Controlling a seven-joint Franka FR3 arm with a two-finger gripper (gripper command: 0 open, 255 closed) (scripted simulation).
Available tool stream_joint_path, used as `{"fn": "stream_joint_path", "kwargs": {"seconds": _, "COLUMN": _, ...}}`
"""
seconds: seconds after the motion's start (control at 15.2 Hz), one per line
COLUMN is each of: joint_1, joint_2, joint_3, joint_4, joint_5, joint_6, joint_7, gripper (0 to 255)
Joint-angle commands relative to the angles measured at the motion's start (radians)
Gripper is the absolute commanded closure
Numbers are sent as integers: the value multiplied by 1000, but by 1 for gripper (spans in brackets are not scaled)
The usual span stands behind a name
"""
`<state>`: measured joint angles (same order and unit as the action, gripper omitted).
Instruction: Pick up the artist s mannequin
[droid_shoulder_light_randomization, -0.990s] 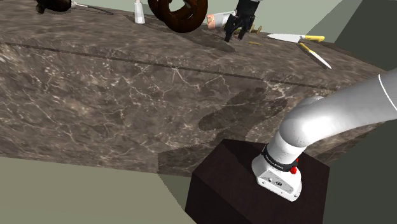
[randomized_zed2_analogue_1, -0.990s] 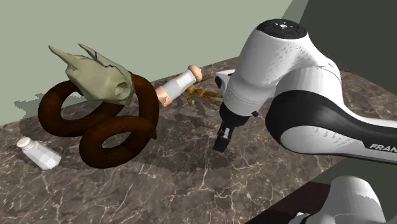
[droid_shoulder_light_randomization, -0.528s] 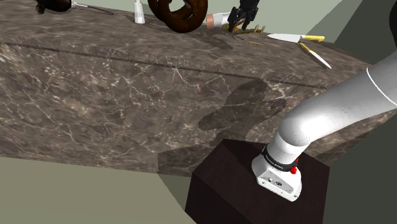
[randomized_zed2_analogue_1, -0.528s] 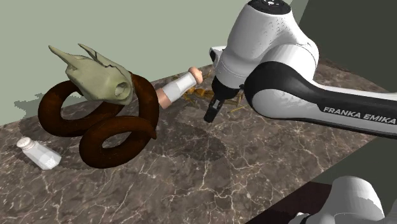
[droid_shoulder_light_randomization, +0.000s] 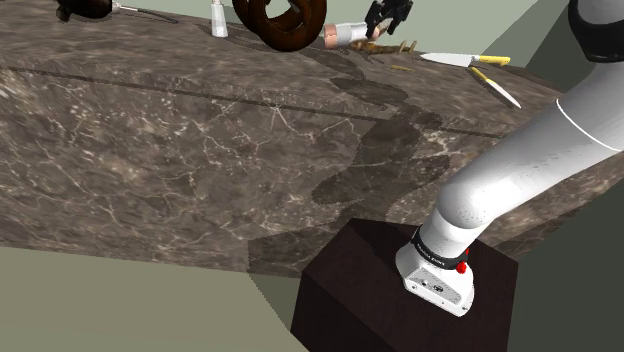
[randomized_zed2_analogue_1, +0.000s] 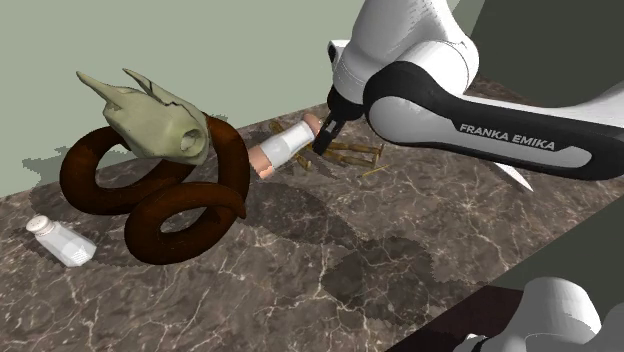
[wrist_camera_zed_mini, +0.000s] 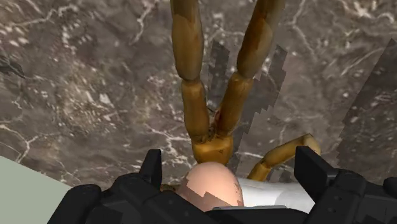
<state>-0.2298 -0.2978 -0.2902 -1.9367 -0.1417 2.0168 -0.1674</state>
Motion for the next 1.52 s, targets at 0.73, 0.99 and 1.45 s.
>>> {"fn": "stream_joint_path", "kwargs": {"seconds": 0.73, "joint_1": -5, "joint_2": -3, "joint_3": -7, "joint_4": -97, "joint_5": -8, "joint_6": 98, "joint_7": 6, "gripper": 255}}
{"fn": "stream_joint_path", "kwargs": {"seconds": 0.99, "joint_1": -5, "joint_2": -3, "joint_3": -7, "joint_4": -98, "joint_5": -8, "joint_6": 99, "joint_7": 6, "gripper": 255}}
{"fn": "stream_joint_path", "kwargs": {"seconds": 1.45, "joint_1": -2, "joint_2": 3, "joint_3": -4, "joint_4": -24, "joint_5": -2, "joint_6": 31, "joint_7": 0, "gripper": 255}}
